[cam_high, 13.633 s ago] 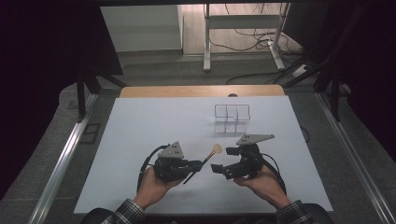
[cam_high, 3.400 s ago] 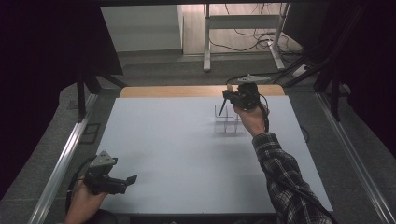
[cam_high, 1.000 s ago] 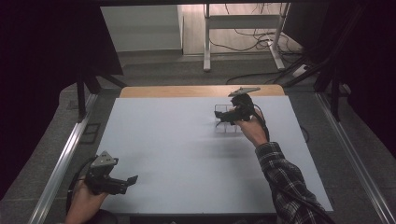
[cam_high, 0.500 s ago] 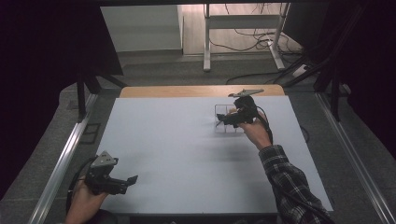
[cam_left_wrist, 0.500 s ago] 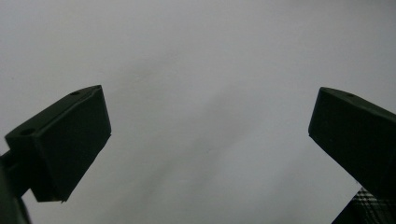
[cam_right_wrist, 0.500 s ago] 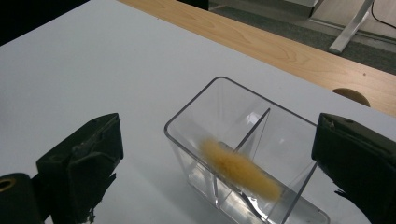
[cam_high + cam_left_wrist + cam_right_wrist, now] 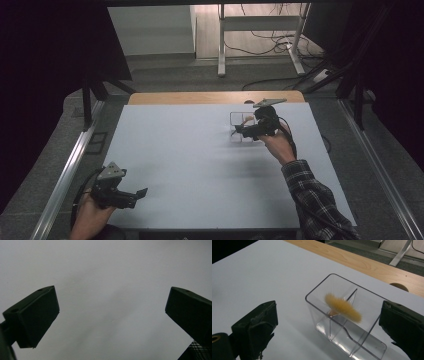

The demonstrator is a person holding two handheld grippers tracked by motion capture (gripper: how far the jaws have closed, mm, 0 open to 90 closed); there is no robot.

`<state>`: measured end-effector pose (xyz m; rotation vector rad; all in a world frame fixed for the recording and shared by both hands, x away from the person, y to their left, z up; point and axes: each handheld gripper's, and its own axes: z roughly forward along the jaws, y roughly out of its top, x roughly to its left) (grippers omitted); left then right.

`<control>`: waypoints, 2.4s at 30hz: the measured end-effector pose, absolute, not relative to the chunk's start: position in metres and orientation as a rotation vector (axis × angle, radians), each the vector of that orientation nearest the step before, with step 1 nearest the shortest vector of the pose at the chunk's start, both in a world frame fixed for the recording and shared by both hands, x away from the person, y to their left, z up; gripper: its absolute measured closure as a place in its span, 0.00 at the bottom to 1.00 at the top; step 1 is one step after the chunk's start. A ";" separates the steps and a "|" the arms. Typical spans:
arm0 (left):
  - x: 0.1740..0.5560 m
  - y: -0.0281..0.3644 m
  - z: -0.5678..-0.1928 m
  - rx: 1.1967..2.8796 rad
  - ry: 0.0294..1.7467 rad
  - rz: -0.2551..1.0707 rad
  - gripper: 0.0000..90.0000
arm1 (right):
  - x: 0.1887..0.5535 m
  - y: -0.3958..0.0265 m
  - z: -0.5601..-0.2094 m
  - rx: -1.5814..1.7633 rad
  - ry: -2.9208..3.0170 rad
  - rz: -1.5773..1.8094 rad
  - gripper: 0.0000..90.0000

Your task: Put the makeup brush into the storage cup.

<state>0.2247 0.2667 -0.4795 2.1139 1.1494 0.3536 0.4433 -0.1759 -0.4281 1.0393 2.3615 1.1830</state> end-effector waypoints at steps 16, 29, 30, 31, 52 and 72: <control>0.223 0.265 -0.478 2.128 1.108 0.373 0.00 | 0.428 -0.181 -0.427 1.028 2.383 1.167 0.02; 0.223 0.265 -0.478 2.119 1.112 0.376 0.00 | 0.416 -0.186 -0.429 1.020 2.402 1.156 0.02; 0.223 0.265 -0.478 2.121 1.114 0.378 0.00 | 0.415 -0.186 -0.429 1.020 2.402 1.156 0.02; 0.223 0.264 -0.478 2.124 1.112 0.380 0.00 | 0.414 -0.187 -0.429 1.020 2.404 1.157 0.02; 0.222 0.262 -0.476 2.136 1.106 0.381 0.00 | 0.389 -0.198 -0.432 0.989 2.456 1.134 0.01; 0.223 0.262 -0.477 2.168 1.099 0.396 0.00 | 0.363 -0.205 -0.431 0.972 2.481 1.132 0.00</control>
